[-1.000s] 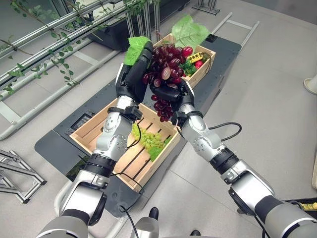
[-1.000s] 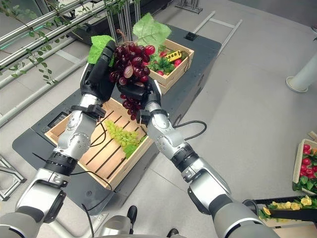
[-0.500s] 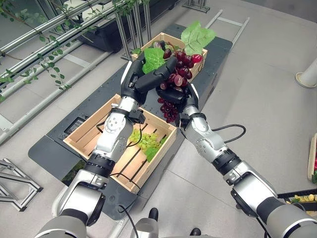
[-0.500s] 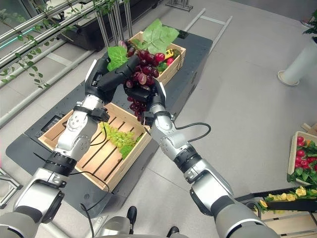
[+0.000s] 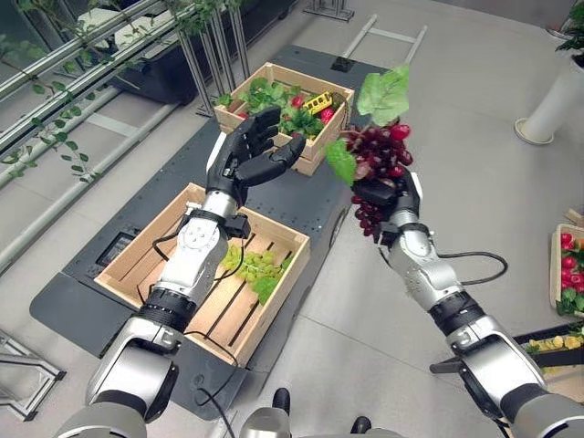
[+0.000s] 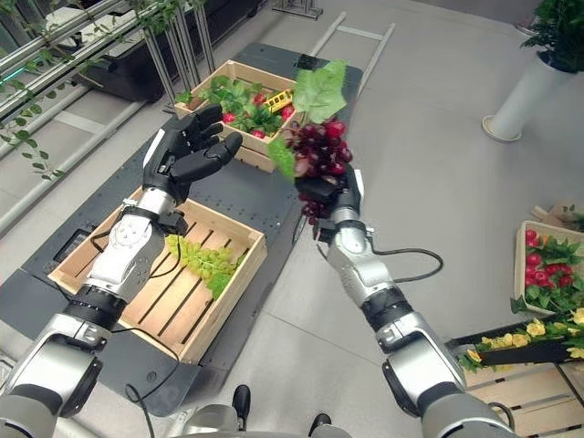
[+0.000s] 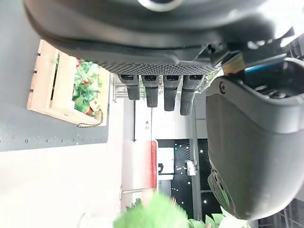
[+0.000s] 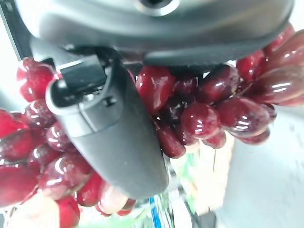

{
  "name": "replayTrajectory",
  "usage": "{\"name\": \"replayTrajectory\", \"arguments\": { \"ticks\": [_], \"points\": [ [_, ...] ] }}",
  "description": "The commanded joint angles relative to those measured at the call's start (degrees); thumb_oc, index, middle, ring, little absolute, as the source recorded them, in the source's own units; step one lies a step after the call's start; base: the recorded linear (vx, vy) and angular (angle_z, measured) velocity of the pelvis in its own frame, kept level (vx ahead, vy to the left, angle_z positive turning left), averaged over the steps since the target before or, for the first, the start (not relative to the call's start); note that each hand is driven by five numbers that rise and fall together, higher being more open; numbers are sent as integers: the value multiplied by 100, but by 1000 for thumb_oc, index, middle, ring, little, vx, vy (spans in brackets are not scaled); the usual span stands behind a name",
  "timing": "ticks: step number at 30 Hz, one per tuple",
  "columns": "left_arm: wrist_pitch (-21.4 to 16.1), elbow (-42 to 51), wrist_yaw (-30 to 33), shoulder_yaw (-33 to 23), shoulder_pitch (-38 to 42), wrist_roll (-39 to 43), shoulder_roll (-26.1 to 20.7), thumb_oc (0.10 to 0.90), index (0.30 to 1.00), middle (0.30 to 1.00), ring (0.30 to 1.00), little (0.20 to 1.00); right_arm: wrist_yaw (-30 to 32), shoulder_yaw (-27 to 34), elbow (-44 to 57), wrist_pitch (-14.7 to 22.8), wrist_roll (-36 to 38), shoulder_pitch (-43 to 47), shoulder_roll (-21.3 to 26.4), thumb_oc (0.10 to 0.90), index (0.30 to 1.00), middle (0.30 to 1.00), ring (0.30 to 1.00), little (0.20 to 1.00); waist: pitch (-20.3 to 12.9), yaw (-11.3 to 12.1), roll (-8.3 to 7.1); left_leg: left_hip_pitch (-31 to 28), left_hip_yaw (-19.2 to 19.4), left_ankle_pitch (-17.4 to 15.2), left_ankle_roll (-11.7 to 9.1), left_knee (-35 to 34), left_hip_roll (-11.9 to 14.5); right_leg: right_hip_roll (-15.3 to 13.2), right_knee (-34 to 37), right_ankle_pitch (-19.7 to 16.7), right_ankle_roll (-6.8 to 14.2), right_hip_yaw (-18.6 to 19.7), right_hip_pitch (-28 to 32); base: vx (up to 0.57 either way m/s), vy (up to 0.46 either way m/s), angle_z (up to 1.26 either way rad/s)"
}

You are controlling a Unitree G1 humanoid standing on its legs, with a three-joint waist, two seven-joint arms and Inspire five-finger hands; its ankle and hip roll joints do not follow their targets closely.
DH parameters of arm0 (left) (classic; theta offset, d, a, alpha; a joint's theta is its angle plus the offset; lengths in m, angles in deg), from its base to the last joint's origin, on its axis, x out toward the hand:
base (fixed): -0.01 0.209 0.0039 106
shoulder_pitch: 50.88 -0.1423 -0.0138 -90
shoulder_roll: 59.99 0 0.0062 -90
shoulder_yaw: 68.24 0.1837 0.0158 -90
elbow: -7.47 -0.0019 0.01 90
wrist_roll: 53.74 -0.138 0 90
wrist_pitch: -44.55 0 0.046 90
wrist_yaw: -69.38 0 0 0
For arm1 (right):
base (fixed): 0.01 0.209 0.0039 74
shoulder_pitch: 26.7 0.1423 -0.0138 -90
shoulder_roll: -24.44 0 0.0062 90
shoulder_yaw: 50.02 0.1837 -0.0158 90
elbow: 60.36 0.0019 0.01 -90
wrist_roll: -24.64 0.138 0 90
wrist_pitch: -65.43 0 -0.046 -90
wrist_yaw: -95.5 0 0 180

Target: Pick up the fruits from the basket on one side to the basket on the other side

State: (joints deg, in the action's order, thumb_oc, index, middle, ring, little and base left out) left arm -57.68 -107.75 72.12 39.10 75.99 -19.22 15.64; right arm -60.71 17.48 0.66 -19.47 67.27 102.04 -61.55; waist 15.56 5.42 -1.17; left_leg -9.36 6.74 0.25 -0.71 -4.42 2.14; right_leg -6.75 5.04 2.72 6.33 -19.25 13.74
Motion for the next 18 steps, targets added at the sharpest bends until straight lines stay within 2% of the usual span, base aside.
{"name": "replayTrajectory", "arguments": {
  "ticks": [1,7,14,16,18],
  "points": [
    [-831,-558,78,-37,430,-75,-7,800,900,900,900,900,-139,176,-64,879,-318,259,34,400,300,300,300,300,-1223,-167,185,229,-65,-223,-172,-58,-9,92,-4,-76,-268,14,-341,14,13,-23],
    [-903,-630,129,13,495,-111,-19,800,900,900,900,900,-354,377,-234,973,-216,-52,194,400,300,300,300,300,-1204,-331,175,133,65,-276,-166,-58,3,104,-4,-92,-247,146,-340,14,10,-9],
    [-805,-606,64,-17,346,64,97,800,900,900,900,900,-482,547,-378,1125,-274,-372,191,400,300,300,300,300,-1163,-460,161,25,180,-320,-141,-58,23,128,-4,-105,-246,307,-326,20,12,-10],
    [-764,-602,-52,-57,220,279,189,800,900,900,900,900,-535,603,-427,1180,-269,-509,160,400,300,300,300,300,-1152,-499,158,-9,220,-335,-133,-58,33,136,-4,-107,-243,350,-318,24,11,-8],
    [-760,-508,-325,-136,-105,528,488,800,900,900,900,900,-646,729,-450,1275,-316,-808,54,400,300,300,300,300,-1110,-574,152,-68,281,-373,-106,-58,42,152,-4,-106,-243,442,-305,27,16,-13]
  ]
}}
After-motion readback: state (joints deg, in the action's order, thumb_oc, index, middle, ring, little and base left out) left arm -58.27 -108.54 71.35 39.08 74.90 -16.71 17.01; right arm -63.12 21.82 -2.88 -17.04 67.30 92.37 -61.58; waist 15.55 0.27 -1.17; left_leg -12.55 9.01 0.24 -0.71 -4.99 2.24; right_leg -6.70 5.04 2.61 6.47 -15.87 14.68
